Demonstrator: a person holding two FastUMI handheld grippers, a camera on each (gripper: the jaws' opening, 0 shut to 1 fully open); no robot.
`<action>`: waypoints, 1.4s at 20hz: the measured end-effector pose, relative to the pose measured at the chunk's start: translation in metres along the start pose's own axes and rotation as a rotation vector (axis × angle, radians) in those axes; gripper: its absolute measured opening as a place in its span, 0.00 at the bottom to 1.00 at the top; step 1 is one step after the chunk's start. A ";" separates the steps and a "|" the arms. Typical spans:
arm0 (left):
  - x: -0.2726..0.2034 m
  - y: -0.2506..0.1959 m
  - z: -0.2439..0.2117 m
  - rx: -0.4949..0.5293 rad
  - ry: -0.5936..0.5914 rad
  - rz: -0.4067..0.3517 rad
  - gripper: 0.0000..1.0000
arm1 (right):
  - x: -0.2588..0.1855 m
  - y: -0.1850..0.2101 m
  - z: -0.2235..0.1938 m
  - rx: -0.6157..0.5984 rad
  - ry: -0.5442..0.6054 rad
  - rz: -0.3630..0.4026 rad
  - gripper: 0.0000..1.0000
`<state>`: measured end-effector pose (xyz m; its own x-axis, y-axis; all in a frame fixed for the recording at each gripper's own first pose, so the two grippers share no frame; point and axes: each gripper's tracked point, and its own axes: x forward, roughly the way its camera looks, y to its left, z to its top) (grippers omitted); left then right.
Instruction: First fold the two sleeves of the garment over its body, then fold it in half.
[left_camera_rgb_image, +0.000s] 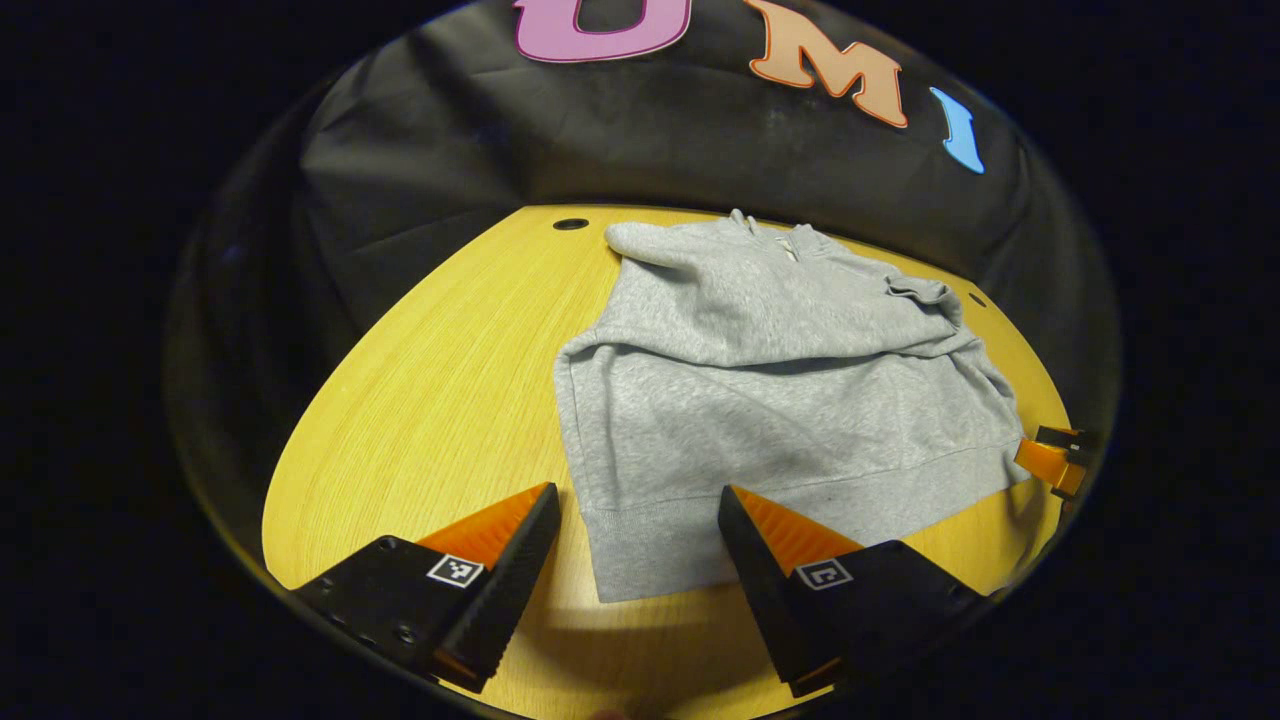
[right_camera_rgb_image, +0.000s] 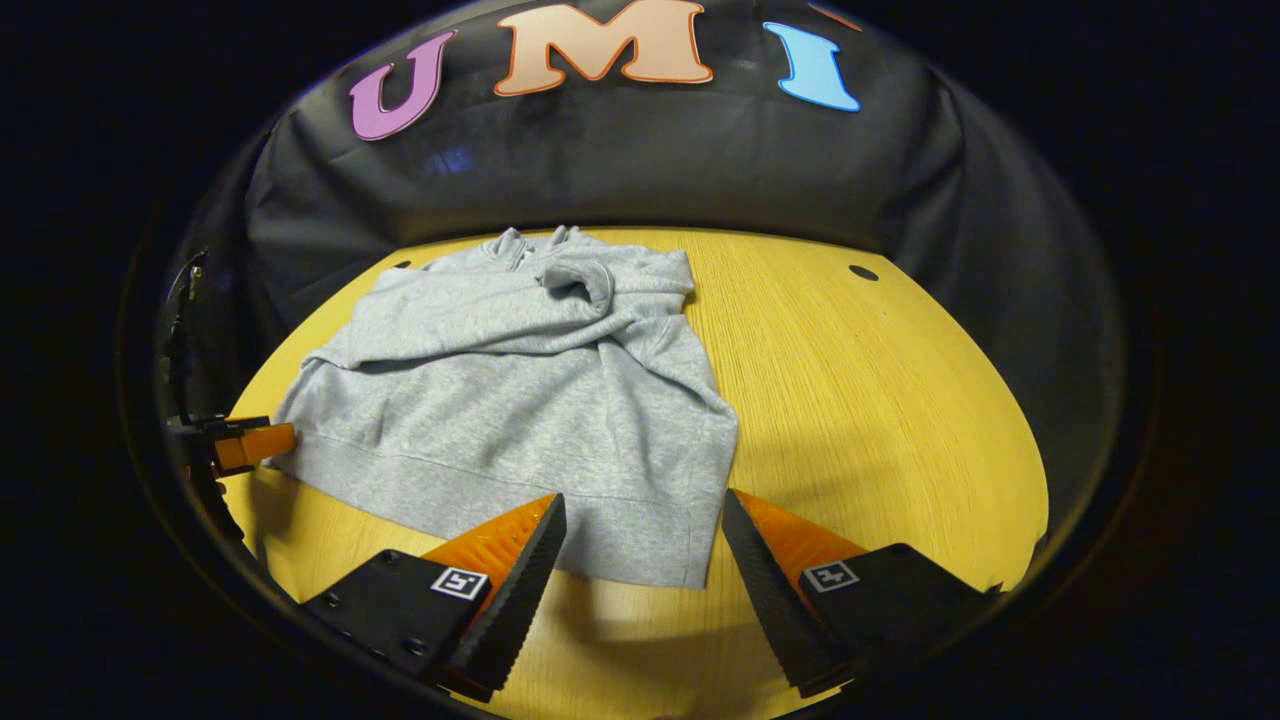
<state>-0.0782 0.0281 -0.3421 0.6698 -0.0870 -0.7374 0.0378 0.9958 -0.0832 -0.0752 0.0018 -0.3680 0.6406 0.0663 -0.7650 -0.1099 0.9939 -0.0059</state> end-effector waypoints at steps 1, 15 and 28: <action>0.000 -0.001 -0.001 0.004 0.001 -0.001 0.96 | 0.003 -0.001 -0.005 0.003 0.018 -0.005 0.95; 0.003 -0.022 0.002 -0.020 -0.048 -0.036 0.44 | 0.006 0.012 -0.015 0.067 0.058 0.071 0.49; 0.001 -0.031 0.001 -0.028 0.042 -0.061 0.00 | 0.001 0.020 -0.014 0.186 0.149 0.135 0.05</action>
<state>-0.0781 -0.0032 -0.3393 0.6348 -0.1496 -0.7580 0.0569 0.9875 -0.1473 -0.0872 0.0208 -0.3782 0.5096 0.1993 -0.8370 -0.0363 0.9769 0.2105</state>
